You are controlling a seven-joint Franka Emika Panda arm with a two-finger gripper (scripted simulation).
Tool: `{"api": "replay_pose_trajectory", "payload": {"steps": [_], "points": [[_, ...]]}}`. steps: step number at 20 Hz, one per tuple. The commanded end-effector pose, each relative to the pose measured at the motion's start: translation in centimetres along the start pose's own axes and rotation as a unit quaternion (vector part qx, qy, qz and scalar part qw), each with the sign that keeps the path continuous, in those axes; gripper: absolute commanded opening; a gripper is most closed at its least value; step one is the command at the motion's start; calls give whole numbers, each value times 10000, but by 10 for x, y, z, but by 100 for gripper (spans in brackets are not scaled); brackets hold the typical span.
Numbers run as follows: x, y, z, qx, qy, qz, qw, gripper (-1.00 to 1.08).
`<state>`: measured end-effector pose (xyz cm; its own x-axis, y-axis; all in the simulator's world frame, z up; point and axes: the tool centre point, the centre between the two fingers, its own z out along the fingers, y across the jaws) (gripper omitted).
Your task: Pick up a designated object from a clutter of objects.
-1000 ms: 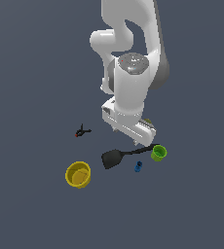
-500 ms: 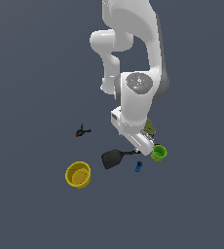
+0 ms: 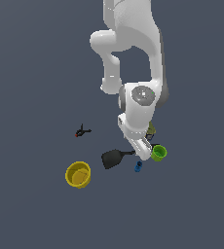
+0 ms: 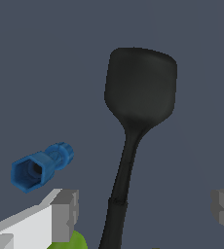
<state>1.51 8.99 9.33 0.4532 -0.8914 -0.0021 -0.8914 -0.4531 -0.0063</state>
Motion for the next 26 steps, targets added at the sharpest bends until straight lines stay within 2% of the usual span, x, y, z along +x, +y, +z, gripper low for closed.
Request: {"api": "replay_pose_trajectory", "payload": {"steps": [1, 9, 18, 26], "points": [[-4, 0, 9, -8, 5, 198, 9998, 100], [-11, 2, 24, -28, 11, 547, 9985, 100], [-12, 3, 31, -32, 11, 575, 9983, 100], [-12, 4, 66, -31, 12, 588, 9983, 100]]}}
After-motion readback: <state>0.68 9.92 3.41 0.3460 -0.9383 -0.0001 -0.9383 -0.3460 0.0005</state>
